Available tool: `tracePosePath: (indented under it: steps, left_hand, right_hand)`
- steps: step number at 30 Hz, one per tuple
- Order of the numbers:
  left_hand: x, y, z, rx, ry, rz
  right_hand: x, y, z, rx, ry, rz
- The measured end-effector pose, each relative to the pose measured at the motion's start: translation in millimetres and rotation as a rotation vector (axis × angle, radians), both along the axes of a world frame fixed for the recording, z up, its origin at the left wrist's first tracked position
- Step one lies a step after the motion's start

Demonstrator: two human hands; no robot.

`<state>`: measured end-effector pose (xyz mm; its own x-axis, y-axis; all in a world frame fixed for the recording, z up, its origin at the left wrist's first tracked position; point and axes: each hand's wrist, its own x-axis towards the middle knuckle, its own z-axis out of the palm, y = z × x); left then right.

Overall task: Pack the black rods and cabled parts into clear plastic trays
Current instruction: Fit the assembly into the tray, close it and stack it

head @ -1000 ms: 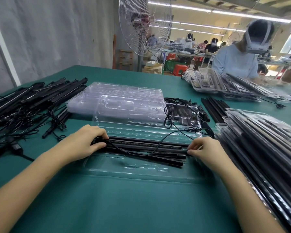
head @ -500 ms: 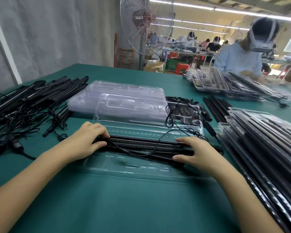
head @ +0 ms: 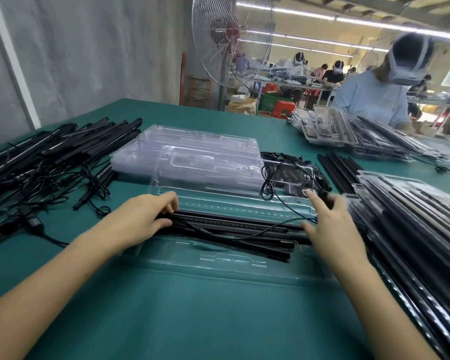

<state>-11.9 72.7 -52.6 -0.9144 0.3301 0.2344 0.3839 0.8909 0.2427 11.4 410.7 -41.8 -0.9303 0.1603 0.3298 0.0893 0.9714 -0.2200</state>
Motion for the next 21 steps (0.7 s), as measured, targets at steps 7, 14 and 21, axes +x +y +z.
tracePosePath:
  steps: [7,14,21]
  left_hand:
    - [5.4,1.3,5.1,-0.029,0.008,-0.026]
    - [3.7,3.7,4.0,-0.044,0.022,-0.012]
    - [0.6,5.5,0.4,-0.157,0.021,-0.01]
  right_hand:
    - [5.5,16.1,19.5,-0.028,0.095,-0.147]
    - [6.0,18.8,24.1,-0.007,-0.193,-0.218]
    - [19.8,6.4,26.2,0.213,-0.356,-0.242]
